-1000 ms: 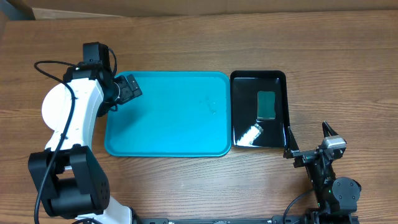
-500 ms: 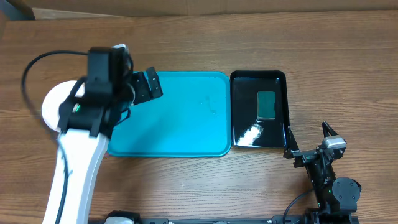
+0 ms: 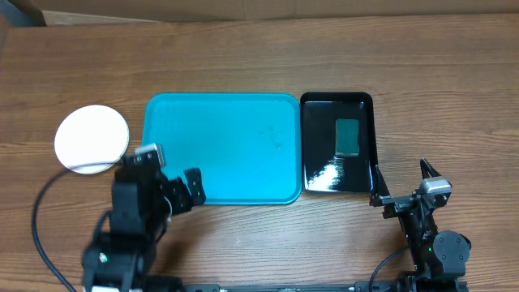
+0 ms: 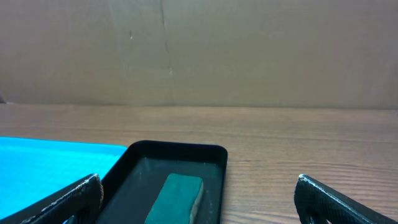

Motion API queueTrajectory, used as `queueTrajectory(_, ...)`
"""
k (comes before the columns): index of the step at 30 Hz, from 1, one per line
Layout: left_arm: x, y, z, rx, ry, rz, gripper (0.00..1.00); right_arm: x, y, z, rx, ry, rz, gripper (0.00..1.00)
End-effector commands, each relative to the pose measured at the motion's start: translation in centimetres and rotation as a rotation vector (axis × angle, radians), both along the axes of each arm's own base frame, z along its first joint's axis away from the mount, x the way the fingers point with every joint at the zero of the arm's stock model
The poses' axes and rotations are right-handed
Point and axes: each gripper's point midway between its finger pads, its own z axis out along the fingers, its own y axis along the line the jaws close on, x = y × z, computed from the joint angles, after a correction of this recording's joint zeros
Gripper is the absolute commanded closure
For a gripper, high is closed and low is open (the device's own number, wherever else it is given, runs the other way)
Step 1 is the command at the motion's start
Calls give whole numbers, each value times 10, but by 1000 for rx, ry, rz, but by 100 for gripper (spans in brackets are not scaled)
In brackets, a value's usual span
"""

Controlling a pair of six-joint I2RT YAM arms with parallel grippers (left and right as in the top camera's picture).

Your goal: Clean dirty plates on tray and stack at the side

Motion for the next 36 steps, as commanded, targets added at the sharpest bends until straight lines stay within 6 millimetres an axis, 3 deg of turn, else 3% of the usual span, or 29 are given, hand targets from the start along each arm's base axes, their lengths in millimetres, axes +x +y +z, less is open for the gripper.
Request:
queueTrajectory(1,0,5,-18,5,-136,17,0,0,1,-2,-4,-4,7,0)
queueTrajectory(4,13,3,-6,-26,-340,21,0,0,1,-2,-4,-4,7,0)
queueTrajectory(7,24,2,34,-55,-616,23,0,0,1,-2,-4,-4,7,0)
queueTrajectory(10,22,3,77,-83,-866,26,0,0,1,-2,-4,-4,7,0)
queueTrajectory(14,11,4,100,-102,-1031,27,0,0,1,-2,-4,-4,7,0)
queueTrajectory(25,2,19,71,-71,-1082,70,0,0,1,-2,-4,-4,7,0)
queueTrajectory(33,13,20,5,39,-837,37,0,0,1,-2,-4,-4,7,0)
queueTrajectory(36,12,13,-20,192,-751,-83,0,0,1,-2,-4,-4,7,0)
